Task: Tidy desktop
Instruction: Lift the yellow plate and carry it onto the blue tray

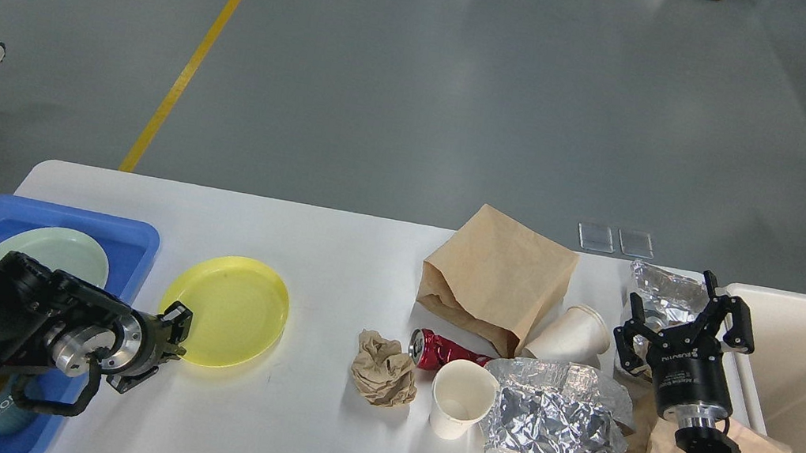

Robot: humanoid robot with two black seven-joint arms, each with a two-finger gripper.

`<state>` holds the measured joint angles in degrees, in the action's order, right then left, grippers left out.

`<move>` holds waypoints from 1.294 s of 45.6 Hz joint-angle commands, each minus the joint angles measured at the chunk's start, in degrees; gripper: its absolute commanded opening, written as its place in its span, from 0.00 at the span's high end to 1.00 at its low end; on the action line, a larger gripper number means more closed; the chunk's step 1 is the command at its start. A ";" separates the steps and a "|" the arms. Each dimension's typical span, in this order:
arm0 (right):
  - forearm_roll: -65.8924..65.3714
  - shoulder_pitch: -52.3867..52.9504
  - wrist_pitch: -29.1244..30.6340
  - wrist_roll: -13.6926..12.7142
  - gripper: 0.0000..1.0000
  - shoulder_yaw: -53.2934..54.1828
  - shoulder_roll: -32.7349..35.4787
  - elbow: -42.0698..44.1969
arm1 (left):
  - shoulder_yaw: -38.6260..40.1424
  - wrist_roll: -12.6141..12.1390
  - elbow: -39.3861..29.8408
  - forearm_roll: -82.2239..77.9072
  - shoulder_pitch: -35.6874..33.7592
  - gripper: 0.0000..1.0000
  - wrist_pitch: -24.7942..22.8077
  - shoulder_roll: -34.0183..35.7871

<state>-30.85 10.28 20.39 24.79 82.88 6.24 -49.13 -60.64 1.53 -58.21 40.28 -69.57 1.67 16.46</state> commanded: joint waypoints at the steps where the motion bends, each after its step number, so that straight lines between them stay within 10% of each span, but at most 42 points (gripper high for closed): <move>1: 0.00 0.00 0.00 0.00 0.00 0.00 0.00 0.00 | 0.00 -0.12 -0.23 0.06 -0.22 1.00 0.09 0.15; 18: 0.00 0.00 0.00 0.00 0.00 0.00 0.00 0.00 | -0.88 -2.23 -6.46 -0.03 -5.65 1.00 0.09 2.95; 45: 0.00 0.00 0.00 0.00 0.00 0.00 0.00 0.08 | -17.48 -4.43 -42.33 2.42 -53.11 1.00 -0.26 5.25; 59: 0.00 0.00 0.00 0.00 0.00 0.00 0.00 0.00 | -26.54 -5.92 -39.53 3.40 -58.32 1.00 -13.79 7.96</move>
<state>-30.85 10.28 20.39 24.79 82.88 6.24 -49.05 -84.07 -4.21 -100.60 44.22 -128.19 -9.17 22.30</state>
